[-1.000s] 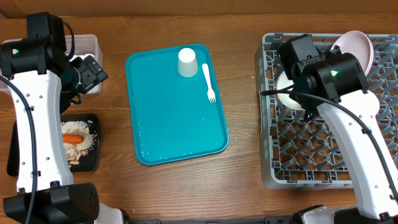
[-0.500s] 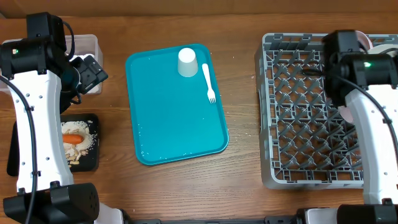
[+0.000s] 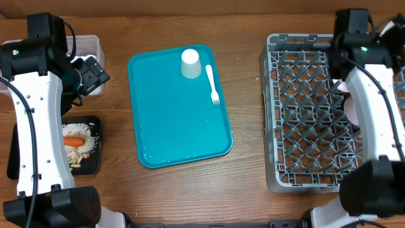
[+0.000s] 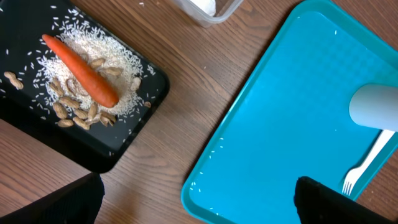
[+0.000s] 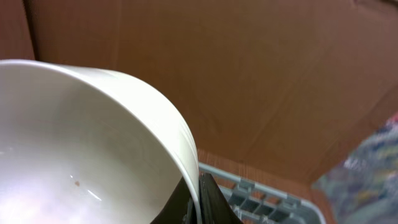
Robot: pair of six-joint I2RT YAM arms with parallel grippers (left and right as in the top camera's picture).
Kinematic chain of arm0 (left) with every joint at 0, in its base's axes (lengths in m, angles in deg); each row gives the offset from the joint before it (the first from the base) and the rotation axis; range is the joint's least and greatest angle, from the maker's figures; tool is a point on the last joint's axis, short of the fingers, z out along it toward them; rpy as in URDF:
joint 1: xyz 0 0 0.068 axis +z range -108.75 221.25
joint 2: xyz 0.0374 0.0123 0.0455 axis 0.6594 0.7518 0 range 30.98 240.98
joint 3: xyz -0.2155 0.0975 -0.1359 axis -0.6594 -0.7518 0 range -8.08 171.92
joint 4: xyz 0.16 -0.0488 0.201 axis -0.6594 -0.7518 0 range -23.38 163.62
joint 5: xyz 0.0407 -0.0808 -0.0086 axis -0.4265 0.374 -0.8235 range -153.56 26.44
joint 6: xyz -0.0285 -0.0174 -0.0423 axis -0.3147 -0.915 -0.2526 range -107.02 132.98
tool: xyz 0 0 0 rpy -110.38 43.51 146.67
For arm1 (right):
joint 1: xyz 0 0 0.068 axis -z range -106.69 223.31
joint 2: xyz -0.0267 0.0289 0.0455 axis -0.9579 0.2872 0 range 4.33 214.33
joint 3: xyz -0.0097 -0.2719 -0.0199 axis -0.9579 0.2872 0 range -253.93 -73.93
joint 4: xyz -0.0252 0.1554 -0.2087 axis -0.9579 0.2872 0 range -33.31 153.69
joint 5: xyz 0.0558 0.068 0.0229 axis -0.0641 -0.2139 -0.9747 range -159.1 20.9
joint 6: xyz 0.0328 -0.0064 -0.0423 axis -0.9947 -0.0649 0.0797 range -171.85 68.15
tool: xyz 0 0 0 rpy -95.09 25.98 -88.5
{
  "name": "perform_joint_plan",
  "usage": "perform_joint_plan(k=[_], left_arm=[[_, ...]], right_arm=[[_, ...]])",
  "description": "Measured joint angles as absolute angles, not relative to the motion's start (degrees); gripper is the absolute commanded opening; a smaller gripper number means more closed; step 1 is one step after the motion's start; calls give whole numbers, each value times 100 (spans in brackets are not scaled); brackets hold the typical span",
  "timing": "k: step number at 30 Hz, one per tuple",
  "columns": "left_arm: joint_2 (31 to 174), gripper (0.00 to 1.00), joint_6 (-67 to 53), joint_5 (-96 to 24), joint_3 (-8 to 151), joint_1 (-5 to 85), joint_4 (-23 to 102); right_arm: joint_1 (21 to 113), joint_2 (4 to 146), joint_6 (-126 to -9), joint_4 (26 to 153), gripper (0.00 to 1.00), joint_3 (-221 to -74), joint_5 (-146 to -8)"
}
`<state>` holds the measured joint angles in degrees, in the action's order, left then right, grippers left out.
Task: Sort waste into correct bins and load items into the dishwasher rack
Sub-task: 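Set the bowl upright in the rack's back right and open the right gripper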
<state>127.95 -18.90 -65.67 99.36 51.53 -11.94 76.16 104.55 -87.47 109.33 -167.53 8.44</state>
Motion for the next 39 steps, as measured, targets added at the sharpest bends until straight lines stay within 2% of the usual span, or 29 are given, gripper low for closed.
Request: perform_joint_plan(k=[4, 8, 22, 39], left_arm=[[12795, 100, -1890, -6569, 9936, 5153, -1191], [12795, 100, -1890, -6569, 9936, 5153, -1191], [12795, 100, -1890, -6569, 9936, 5153, -1191], [12795, 100, -1890, -6569, 9936, 5153, -1191]], right_arm=[[7616, 11002, -7715, 10311, 4, -16753, 1106], [7616, 11341, -7328, 10168, 4, -16753, 1369], [7448, 11701, -7173, 10241, 4, -16843, 1909], [6971, 12066, -6965, 10724, 4, -16770, 1174]])
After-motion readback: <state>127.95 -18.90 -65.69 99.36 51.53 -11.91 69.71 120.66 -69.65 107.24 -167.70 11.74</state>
